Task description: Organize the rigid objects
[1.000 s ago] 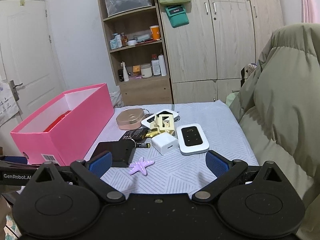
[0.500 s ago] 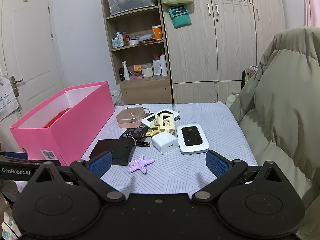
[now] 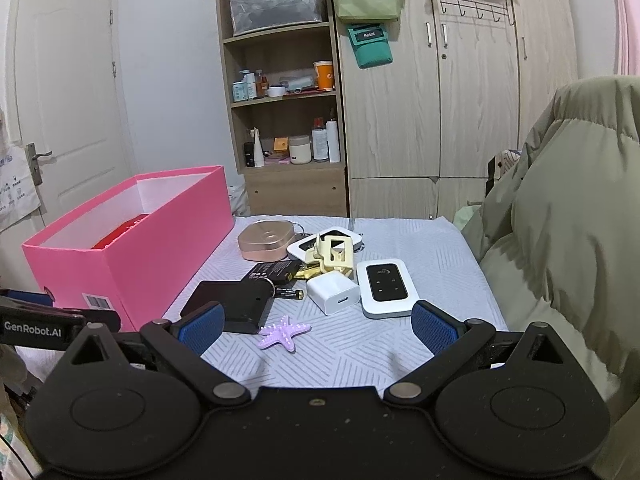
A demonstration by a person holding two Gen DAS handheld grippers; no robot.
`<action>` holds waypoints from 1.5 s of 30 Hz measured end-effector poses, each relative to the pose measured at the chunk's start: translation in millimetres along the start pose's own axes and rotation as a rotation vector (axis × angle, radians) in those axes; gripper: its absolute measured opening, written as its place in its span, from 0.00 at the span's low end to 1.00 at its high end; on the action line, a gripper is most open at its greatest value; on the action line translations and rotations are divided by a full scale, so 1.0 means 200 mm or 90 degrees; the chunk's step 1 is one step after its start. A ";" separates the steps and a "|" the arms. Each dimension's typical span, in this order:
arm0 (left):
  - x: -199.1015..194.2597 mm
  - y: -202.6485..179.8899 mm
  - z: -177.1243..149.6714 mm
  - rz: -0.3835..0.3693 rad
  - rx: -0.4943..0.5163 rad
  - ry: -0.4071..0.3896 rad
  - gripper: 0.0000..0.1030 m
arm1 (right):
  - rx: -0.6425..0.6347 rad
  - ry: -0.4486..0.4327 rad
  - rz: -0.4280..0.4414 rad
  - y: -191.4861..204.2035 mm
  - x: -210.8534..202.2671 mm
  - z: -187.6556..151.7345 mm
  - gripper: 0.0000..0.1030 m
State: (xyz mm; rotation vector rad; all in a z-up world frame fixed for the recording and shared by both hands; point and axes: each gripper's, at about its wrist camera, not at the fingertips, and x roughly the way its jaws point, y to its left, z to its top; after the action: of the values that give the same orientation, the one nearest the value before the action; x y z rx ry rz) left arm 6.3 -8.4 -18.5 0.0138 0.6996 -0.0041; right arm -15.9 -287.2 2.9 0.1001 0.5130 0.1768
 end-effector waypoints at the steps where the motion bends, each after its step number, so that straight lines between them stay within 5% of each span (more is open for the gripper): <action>1: 0.00 0.00 0.00 -0.001 0.001 0.001 1.00 | -0.002 0.000 -0.001 0.00 0.00 0.00 0.99; 41: -0.03 0.00 0.19 -0.050 0.043 0.089 1.00 | -0.024 0.029 0.005 -0.01 -0.01 0.17 0.99; 45: -0.05 0.02 0.26 -0.095 0.064 0.114 1.00 | -0.011 0.021 0.036 -0.04 0.00 0.19 0.99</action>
State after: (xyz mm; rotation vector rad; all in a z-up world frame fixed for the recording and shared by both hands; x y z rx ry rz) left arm 31.5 -5.7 27.9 0.0588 0.8772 -0.1830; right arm 4.3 -297.8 35.4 0.0942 0.5414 0.2381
